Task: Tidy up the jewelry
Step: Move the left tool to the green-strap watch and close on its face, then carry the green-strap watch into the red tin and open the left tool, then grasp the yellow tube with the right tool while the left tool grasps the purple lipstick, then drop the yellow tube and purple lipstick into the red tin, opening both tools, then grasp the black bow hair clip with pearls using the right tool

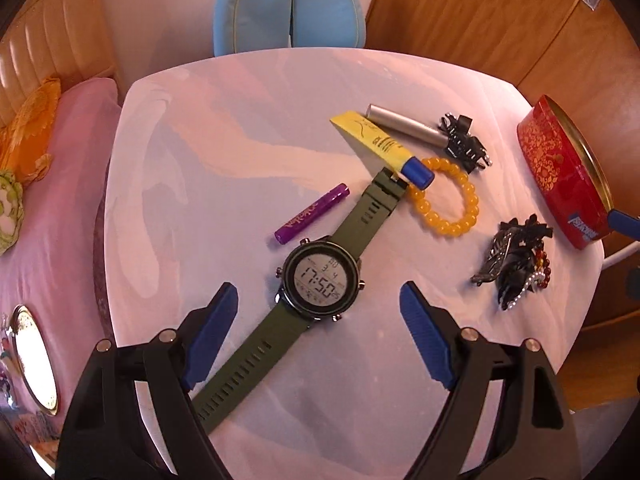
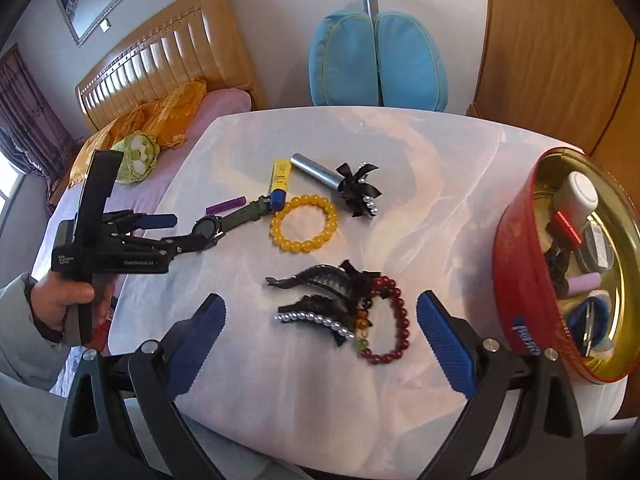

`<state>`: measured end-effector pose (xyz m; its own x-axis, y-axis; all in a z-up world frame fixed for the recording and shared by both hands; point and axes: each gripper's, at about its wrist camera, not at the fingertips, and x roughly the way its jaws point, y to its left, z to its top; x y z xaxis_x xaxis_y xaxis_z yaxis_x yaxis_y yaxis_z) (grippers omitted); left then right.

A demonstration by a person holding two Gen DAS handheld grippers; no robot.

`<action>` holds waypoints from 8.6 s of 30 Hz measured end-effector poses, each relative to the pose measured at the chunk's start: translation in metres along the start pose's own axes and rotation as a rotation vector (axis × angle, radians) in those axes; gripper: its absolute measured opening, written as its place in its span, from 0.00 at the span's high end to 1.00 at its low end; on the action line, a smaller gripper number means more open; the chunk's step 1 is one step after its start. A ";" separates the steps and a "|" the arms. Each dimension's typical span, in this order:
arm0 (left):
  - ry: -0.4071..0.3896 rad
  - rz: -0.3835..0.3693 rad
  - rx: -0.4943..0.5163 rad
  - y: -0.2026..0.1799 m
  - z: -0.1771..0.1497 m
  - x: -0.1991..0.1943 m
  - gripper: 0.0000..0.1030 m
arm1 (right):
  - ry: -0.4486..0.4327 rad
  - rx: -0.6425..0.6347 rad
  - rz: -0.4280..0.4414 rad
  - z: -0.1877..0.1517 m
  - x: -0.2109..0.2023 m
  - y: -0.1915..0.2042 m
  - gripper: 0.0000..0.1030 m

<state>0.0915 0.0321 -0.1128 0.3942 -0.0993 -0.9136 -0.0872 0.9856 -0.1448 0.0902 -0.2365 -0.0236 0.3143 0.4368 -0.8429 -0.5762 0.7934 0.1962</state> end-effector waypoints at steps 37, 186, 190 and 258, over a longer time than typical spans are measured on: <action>-0.170 0.061 0.020 -0.017 0.009 -0.036 0.51 | 0.022 -0.006 -0.019 0.012 0.006 -0.013 0.06; -0.129 -0.244 0.674 -0.408 0.157 0.051 0.91 | 0.013 0.322 -0.193 -0.017 -0.037 -0.326 0.80; -0.089 -0.254 0.665 -0.405 0.163 0.068 0.91 | 0.092 0.329 -0.176 -0.014 -0.018 -0.330 0.80; -0.074 -0.037 0.159 -0.072 0.064 0.029 0.26 | 0.059 -0.008 -0.006 0.068 0.099 -0.062 0.06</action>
<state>0.1681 -0.0329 -0.1048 0.4610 -0.1312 -0.8776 0.0718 0.9913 -0.1105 0.2086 -0.2135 -0.0848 0.2732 0.4062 -0.8720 -0.5806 0.7923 0.1872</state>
